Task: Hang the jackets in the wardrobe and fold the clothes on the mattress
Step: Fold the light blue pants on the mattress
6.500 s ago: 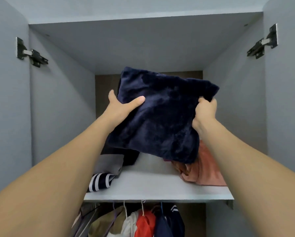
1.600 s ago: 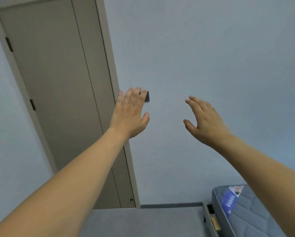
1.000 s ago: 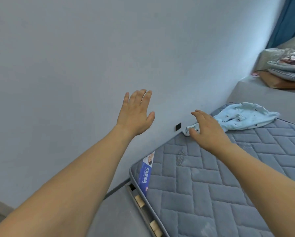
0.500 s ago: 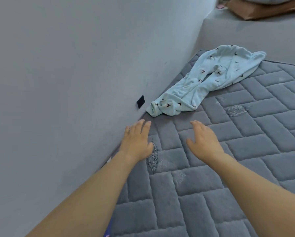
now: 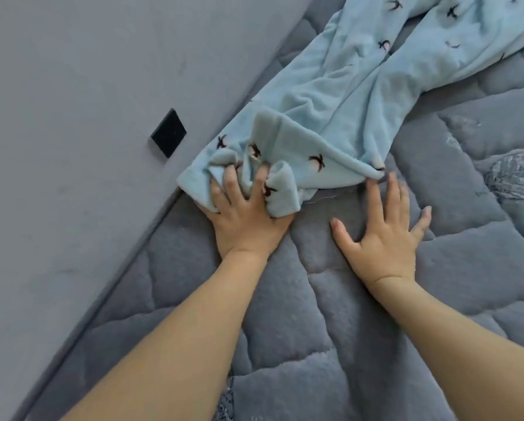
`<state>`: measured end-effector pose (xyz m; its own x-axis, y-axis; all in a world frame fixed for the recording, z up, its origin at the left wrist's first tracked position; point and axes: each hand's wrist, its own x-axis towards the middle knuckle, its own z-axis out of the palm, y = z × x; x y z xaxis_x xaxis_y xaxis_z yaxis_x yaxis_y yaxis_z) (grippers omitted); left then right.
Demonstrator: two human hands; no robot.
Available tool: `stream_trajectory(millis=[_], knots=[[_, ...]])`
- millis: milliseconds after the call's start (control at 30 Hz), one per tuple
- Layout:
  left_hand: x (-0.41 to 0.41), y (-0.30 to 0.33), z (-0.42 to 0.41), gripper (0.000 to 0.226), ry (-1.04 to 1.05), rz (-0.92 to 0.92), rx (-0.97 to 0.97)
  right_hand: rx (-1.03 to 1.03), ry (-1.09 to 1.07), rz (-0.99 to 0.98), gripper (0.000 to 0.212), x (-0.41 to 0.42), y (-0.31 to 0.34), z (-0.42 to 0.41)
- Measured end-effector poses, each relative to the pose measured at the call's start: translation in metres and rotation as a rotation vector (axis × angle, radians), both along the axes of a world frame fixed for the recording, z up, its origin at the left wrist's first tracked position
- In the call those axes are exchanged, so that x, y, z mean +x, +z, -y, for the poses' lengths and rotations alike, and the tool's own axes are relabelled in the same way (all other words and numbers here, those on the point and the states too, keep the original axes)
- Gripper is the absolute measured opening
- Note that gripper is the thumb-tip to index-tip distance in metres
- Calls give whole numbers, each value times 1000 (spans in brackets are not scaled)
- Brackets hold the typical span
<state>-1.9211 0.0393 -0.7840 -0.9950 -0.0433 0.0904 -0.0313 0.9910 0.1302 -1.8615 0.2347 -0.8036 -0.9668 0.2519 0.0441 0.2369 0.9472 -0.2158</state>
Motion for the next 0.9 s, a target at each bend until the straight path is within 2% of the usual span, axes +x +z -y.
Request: stream_trajectory(millis=[67,167,367,667,800,900], knots=[[0,-15,0,76,13,-135,-34,-28,-32,-15,89,-9,1,-3],[1,-17,1,71,-11,-173,-73,-26,-28,17,88,-3,8,-1],[-6,-24,4,69,-54,-138,-88,36,-16,-15,86,-9,-1,-4],[-6,-20,-2,64,-24,-89,-114,-66,-9,-110,75,-6,1,-9],[-10,-6,-4,63,-92,-16,-7,-214,-34,-226,73,-3,-1,-12],[26,4,-3,70,-219,63,82,-208,1,-226,64,-2,9,-12]])
